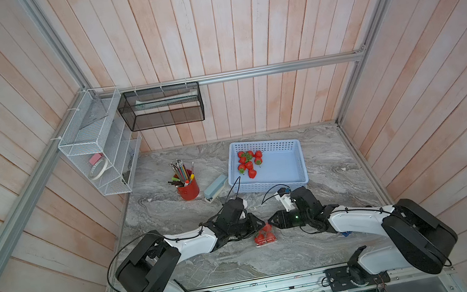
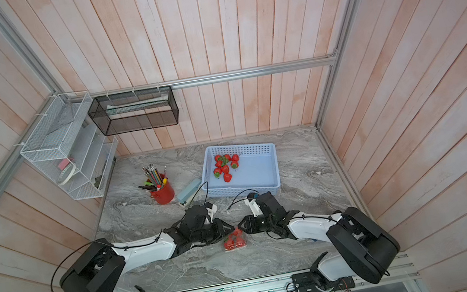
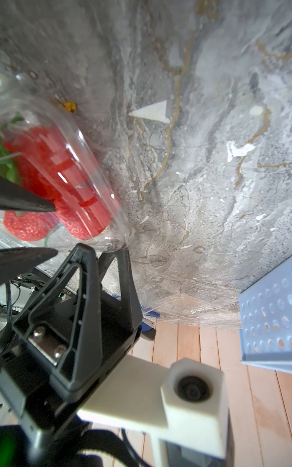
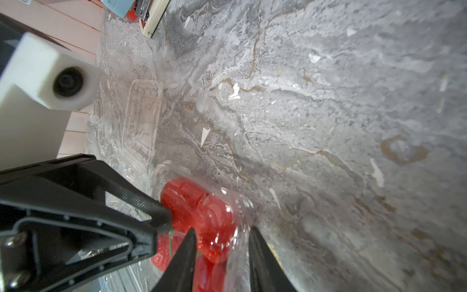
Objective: Pack strawberries into containers
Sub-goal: Close the packing box at the center of the board.
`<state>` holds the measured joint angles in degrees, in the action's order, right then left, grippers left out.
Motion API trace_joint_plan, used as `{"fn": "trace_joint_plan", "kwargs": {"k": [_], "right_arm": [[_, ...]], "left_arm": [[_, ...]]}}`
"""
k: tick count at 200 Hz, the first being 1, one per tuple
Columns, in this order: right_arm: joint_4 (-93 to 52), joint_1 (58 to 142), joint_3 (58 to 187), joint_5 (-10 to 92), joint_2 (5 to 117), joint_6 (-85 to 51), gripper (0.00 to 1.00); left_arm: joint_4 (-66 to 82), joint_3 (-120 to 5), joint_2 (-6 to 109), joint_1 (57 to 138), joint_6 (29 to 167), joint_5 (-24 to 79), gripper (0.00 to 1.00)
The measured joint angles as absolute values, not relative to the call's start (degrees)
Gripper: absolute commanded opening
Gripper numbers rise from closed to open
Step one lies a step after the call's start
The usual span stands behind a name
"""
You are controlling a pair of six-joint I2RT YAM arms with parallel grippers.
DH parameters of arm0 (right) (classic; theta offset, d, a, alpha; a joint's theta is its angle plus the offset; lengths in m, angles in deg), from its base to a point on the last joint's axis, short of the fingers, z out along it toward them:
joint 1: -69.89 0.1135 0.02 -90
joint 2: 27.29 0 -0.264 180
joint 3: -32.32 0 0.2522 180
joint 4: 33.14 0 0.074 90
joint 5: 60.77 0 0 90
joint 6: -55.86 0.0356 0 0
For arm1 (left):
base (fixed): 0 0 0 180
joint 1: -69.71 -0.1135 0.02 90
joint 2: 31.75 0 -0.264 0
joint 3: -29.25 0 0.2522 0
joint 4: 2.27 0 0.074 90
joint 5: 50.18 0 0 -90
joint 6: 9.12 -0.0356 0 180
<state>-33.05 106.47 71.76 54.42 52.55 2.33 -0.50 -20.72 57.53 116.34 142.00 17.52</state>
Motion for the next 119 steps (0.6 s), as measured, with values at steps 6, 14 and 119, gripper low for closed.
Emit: {"fn": "trace_joint_plan", "kwargs": {"k": [6, 14, 119], "right_arm": [[-33.31, 106.47, 71.76, 54.47, 52.79, 2.49, 0.35], [-33.66, 106.47, 71.76, 54.51, 53.01, 2.59, 0.33], [-34.45, 106.19, 71.82, 54.44, 52.90, 3.71, 0.28]], "left_arm": [[-0.67, -20.74, 57.66, 116.39, 142.00, 17.52, 0.28], [-0.98, -20.74, 57.77, 116.43, 142.00, 17.52, 0.27], [-2.79, -20.74, 58.68, 116.65, 142.00, 17.54, 0.28]]}}
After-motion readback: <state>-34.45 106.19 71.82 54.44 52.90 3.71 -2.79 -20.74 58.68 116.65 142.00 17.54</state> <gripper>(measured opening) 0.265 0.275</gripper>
